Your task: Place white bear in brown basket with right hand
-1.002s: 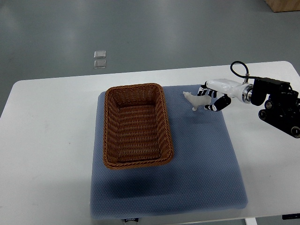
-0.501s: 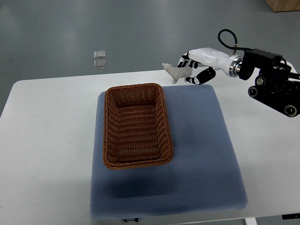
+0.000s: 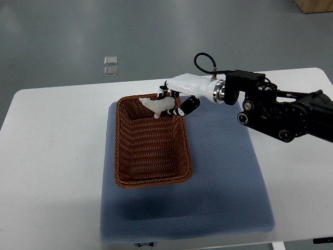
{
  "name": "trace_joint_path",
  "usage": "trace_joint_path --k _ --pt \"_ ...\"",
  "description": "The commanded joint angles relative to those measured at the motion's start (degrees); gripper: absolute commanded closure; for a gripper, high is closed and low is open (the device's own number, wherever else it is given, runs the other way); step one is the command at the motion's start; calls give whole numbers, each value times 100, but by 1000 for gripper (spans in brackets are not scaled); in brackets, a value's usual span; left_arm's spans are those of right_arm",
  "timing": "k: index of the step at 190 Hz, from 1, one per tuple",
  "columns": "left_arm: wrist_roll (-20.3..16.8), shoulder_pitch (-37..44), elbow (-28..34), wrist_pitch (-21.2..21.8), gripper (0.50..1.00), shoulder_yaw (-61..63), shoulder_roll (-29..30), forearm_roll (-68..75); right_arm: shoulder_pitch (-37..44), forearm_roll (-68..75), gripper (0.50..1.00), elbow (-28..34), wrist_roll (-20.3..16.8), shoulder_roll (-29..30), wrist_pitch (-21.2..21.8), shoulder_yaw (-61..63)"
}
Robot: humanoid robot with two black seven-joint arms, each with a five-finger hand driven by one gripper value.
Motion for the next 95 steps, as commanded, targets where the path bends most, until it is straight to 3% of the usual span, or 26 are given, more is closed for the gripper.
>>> trace_joint_path --k 1,21,59,95 --pt "3 3 0 -1 500 3 0 1 -27 -1 713 -29 -9 26 -35 9" --pt "3 3 0 -1 500 -5 0 1 -36 8 642 -38 -18 18 -123 70" --pt "3 -6 0 -1 500 -5 0 1 -115 87 624 -47 -9 -193 -519 237" --pt "3 3 0 -1 500 -5 0 1 -739 131 621 -82 -9 -325 -677 1124"
